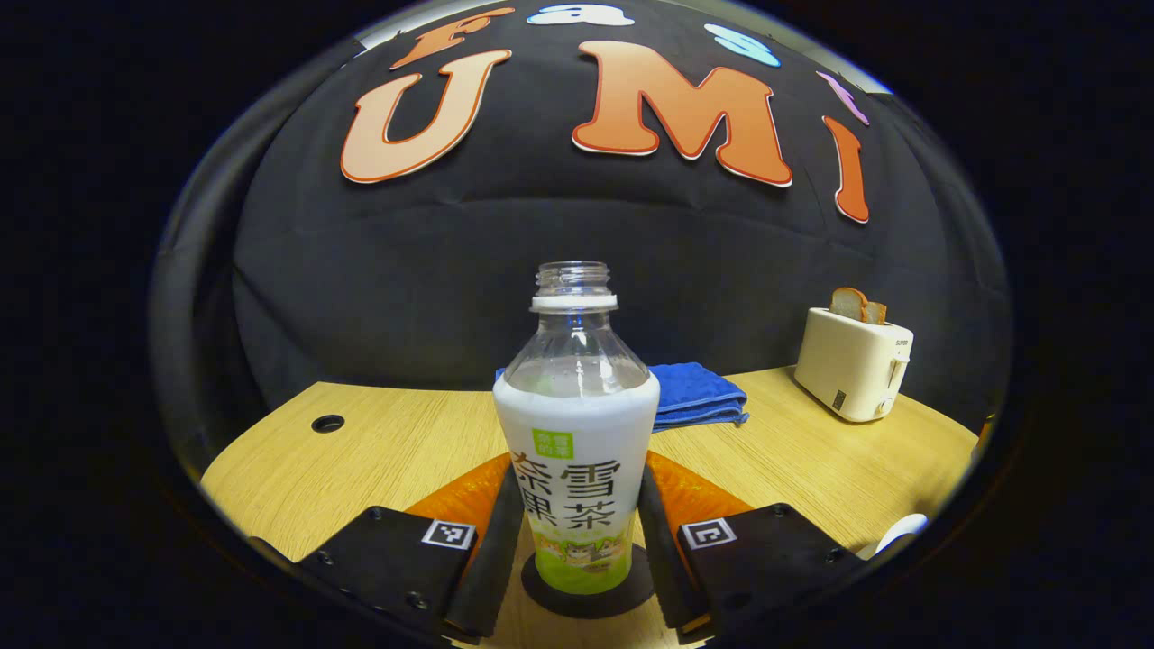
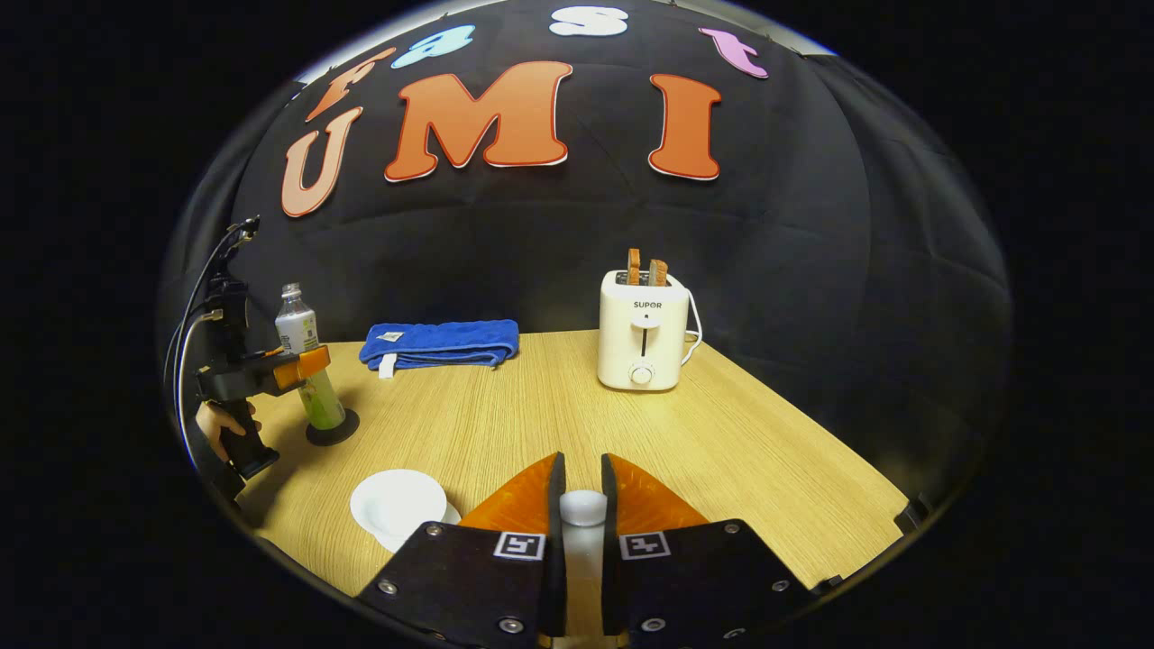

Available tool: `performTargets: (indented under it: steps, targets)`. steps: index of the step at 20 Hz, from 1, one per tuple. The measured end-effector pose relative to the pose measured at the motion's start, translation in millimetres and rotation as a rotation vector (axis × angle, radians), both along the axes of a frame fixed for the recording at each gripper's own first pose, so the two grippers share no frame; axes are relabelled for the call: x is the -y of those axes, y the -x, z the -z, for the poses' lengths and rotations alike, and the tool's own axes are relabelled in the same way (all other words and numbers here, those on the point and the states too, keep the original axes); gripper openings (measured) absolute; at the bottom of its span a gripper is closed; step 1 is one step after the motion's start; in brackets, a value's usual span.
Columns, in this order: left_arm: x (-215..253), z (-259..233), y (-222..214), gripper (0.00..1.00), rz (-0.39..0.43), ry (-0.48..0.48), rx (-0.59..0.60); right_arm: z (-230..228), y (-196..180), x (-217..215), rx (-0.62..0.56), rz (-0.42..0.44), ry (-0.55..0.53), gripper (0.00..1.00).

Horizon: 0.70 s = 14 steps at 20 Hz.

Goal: Open the teacup lid with one hand, grasp the water bottle and pour water into the teacup with the other hand; after pouring, place the water bottle on the coaster and then close the teacup lid.

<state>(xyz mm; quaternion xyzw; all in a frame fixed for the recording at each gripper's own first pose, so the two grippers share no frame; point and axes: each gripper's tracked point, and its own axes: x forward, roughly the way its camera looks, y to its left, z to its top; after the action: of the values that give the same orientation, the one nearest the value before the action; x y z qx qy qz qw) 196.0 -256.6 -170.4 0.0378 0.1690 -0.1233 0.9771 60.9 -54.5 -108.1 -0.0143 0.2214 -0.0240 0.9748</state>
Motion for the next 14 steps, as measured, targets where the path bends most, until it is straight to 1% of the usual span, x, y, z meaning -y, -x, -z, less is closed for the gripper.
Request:
performTargets:
  steps: [1, 4, 5, 6, 7, 9, 14]
  targets:
    - [1.4, 3.0, 1.6, 0.67, 0.004, -0.003, -0.004, 0.2, 0.2, -1.1, -0.001, -0.002, -0.001, 0.16]
    - [0.0, 1.3, 2.6, 0.71, 0.009, -0.009, -0.005, 0.6, 0.8, -5.2, -0.004, -0.01, -0.003, 0.16]
    - [0.5, 1.3, 2.0, 0.75, 0.009, -0.005, -0.003, 0.3, 0.6, -6.0, -0.003, -0.012, -0.003, 0.16]
    - [1.1, 0.3, 3.2, 0.75, 0.01, -0.002, -0.001, -0.8, 0.8, -5.9, -0.003, -0.012, -0.003, 0.16]
    - [2.2, 0.1, 3.0, 0.81, 0.014, -0.002, 0.0, -1.7, 1.2, -5.2, -0.003, -0.011, -0.005, 0.16]
    - [2.3, 2.2, 5.0, 0.99, 0.027, -0.007, -0.015, -0.9, 0.8, -4.7, -0.003, -0.007, -0.006, 0.16]
    - [-0.4, 4.9, 9.8, 1.0, 0.01, 0.011, -0.029, -2.9, 2.3, -8.4, 0.0, -0.014, -0.007, 0.16]
